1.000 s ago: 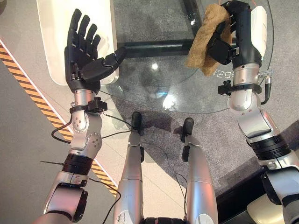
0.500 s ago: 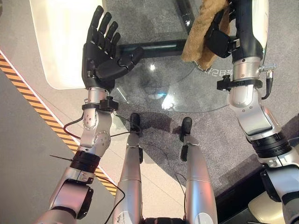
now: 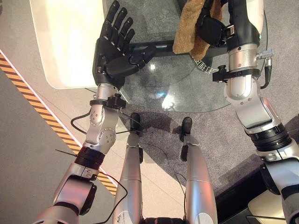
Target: Wipe the table with a cloth and put it in the basket.
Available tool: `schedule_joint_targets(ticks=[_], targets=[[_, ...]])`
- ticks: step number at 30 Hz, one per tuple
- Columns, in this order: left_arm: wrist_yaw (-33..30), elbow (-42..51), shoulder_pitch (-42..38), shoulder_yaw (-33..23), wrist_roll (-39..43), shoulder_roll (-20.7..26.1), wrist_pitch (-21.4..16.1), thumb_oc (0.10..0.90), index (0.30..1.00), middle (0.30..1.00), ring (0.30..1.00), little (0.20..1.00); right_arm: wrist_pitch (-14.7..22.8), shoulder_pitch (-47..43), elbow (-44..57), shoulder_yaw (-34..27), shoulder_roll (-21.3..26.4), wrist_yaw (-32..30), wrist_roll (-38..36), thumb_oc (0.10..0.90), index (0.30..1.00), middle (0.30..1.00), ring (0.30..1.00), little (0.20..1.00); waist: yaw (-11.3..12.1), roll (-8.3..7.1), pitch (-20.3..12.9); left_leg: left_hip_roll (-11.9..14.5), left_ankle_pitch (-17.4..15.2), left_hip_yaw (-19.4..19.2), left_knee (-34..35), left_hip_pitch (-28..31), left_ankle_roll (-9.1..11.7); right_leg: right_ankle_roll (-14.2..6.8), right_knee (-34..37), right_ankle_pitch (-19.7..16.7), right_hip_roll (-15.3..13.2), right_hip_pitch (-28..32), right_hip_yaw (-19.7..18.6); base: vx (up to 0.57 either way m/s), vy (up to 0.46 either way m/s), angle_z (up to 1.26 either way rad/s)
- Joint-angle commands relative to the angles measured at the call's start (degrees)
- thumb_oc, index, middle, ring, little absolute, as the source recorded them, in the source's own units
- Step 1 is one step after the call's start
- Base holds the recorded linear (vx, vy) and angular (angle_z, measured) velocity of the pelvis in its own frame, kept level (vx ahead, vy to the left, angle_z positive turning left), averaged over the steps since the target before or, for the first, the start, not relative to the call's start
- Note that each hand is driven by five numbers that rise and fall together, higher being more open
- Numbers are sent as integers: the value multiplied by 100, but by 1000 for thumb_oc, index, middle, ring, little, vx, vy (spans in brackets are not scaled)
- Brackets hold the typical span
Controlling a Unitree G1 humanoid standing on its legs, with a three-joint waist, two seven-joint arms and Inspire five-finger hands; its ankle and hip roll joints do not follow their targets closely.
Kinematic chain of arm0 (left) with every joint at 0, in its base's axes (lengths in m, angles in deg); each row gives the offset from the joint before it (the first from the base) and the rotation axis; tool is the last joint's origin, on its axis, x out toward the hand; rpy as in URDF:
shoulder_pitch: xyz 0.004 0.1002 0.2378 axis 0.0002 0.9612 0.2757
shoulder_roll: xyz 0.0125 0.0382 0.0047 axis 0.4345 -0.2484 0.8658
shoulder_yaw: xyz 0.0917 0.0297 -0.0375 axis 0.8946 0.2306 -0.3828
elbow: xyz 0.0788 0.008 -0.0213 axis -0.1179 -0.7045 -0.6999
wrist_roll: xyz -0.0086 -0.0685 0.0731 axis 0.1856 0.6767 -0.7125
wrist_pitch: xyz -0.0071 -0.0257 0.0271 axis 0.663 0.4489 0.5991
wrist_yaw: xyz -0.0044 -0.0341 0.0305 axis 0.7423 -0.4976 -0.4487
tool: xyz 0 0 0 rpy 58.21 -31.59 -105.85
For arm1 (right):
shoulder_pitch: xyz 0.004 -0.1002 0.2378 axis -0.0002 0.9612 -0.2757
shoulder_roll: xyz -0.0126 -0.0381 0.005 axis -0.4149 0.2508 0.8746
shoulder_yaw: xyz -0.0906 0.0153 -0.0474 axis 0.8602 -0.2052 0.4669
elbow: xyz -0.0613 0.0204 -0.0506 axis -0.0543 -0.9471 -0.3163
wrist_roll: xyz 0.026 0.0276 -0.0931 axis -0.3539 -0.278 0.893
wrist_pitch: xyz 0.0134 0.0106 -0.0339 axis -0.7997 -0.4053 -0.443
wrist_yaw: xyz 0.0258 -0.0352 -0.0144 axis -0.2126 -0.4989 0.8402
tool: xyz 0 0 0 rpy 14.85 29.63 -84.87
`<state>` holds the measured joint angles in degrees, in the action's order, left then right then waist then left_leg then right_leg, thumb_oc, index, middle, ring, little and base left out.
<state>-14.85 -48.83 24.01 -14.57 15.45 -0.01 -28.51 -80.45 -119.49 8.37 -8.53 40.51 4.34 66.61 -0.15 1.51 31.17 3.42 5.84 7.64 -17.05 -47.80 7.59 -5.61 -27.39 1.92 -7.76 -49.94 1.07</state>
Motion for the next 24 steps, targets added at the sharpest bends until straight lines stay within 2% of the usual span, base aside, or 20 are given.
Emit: schedule_joint_targets(ticks=[1, 24], targets=[[407, 591, -620, -70, 61, -123, -275, 800, 900, 900, 900, 900, 673, -1259, 1124, -186, -109, -156, 164, 100, 300, 300, 300, 200, 8, -113, -138, -628, -229, -632, 241, 460, -691, 270, 715, 1, 752, 617, 188, 0, 0, 0], [443, 292, -903, 211, -70, -345, -23, 800, 900, 900, 900, 900, 784, -1629, 1300, 79, -456, 311, -163, 100, 300, 300, 300, 200, -15, -83, -138, -642, -158, -628, 282, 487, -681, 287, 782, -51, 741, 645, 198, 0, 0, 0]])
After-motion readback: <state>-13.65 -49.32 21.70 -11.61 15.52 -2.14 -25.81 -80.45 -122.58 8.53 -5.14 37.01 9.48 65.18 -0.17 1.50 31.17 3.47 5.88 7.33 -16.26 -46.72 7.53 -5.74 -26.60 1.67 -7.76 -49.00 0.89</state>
